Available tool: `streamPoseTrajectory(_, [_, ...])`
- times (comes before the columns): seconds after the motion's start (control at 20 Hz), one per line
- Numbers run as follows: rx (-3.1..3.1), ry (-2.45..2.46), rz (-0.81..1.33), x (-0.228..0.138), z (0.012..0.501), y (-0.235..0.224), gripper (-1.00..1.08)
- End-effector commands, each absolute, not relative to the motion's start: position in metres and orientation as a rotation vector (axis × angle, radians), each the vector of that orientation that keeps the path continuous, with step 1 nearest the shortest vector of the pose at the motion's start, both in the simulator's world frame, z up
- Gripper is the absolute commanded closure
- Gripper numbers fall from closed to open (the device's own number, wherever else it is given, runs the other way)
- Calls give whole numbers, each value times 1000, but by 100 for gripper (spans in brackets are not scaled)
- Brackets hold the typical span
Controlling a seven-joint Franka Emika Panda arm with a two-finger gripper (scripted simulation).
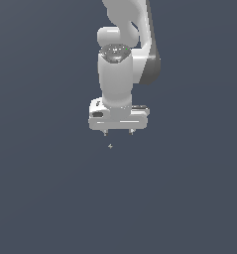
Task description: Pick up the object and move it to a goal position.
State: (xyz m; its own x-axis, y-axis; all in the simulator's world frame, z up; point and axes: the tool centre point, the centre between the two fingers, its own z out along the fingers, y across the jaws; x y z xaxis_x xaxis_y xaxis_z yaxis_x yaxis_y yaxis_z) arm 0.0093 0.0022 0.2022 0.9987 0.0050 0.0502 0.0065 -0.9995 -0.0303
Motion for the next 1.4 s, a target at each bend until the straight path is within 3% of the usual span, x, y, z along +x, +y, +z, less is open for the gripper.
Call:
streamPoseTrajectory(0.0, [-3110, -9, -78, 9, 202, 2, -92])
streamPoseTrajectory(0.8, [-3138, -34, -79, 10, 211, -20, -92])
streamPoseTrajectory(1.35, [-3141, -207, -68, 6, 191, -24, -92])
